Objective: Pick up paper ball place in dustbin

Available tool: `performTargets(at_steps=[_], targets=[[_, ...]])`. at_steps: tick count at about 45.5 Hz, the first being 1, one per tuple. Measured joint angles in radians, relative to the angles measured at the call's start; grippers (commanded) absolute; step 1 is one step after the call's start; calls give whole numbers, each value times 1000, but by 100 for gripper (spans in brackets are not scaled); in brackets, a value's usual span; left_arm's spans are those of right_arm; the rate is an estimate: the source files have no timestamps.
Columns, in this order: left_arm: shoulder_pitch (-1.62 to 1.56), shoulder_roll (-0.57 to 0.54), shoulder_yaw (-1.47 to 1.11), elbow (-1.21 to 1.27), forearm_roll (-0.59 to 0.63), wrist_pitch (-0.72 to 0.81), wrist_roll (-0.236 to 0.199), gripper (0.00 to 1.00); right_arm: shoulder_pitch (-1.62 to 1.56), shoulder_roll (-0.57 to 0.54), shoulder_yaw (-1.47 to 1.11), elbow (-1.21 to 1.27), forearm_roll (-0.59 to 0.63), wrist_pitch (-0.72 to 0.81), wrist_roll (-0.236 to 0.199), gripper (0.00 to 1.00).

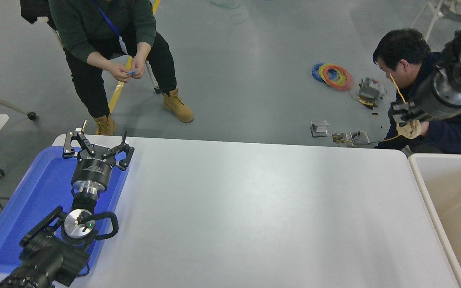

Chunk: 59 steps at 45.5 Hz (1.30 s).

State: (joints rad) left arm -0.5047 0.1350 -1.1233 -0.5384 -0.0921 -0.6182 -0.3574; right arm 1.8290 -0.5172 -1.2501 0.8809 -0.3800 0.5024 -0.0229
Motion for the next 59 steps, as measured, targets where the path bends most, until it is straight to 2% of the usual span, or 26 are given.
performTargets(at_steps=[13, 27, 41, 59], targets=[[0, -1, 0, 0, 0, 0, 0, 100, -219, -111, 36, -207, 17, -101, -1, 0], [0, 0, 0, 0, 0, 0, 0, 100, -514, -174, 236, -444, 23, -246, -7, 0], [0, 0, 0, 0, 0, 0, 0, 100, -800, -171, 536, -609, 24, -395, -10, 0], [0, 0, 0, 0, 0, 0, 0, 100, -1038, -75, 738, -736, 64, -554, -11, 0]])
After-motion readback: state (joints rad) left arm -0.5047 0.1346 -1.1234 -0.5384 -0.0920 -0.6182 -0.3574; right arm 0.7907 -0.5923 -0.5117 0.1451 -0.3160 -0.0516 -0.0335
